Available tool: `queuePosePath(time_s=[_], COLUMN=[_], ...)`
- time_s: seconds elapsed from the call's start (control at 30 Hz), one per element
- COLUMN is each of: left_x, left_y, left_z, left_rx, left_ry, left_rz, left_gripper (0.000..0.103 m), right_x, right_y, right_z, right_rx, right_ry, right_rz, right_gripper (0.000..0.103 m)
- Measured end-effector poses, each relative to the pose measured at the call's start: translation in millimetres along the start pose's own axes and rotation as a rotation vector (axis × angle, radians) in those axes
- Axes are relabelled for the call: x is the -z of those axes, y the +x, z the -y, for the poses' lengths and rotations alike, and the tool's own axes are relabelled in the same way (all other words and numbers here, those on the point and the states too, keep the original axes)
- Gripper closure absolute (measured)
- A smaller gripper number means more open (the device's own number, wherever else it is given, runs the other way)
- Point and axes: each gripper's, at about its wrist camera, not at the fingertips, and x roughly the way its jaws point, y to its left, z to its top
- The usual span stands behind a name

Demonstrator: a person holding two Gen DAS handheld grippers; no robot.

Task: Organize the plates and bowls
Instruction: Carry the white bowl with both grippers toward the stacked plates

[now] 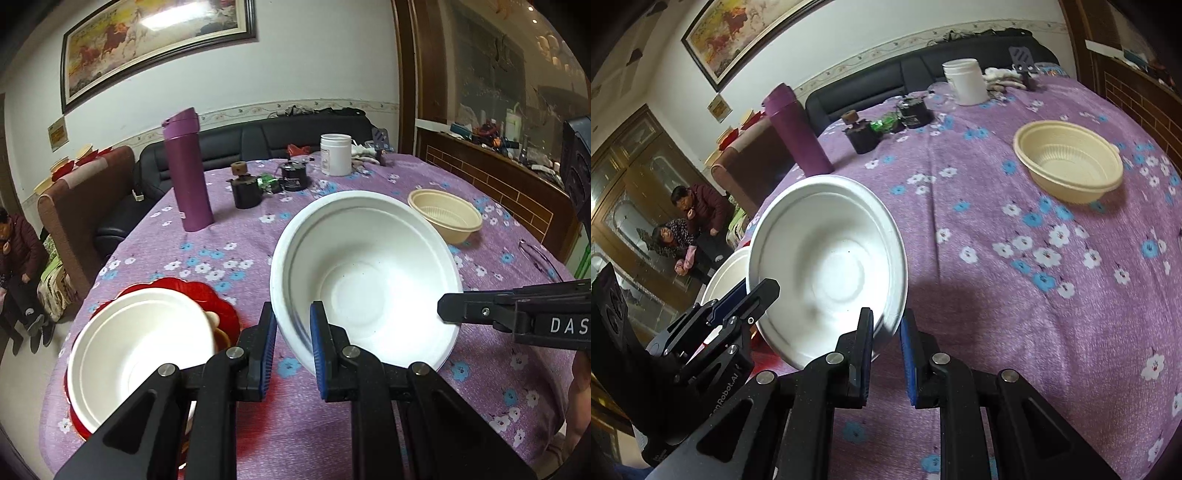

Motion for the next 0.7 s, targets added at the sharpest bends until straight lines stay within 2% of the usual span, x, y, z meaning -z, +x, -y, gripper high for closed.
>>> queuePosePath(time_s=[0.37, 0.7], left_x=[-2, -2], left_y=[-11, -31], left_z=[-34, -79], left_rx=[-0.029, -0.081], left_ry=[-0.067, -0.132], left_rz=[0.029, 0.057], left_gripper=[0.086, 0.086], right_x=[-12, -22], right_y=[5, 17], right_z=[-31, -73], right_rx=[-0.014, -0.066], right_ry=[-0.055, -0.109], right_rz=[0.003, -0.012], right_gripper=[0.087, 0.087])
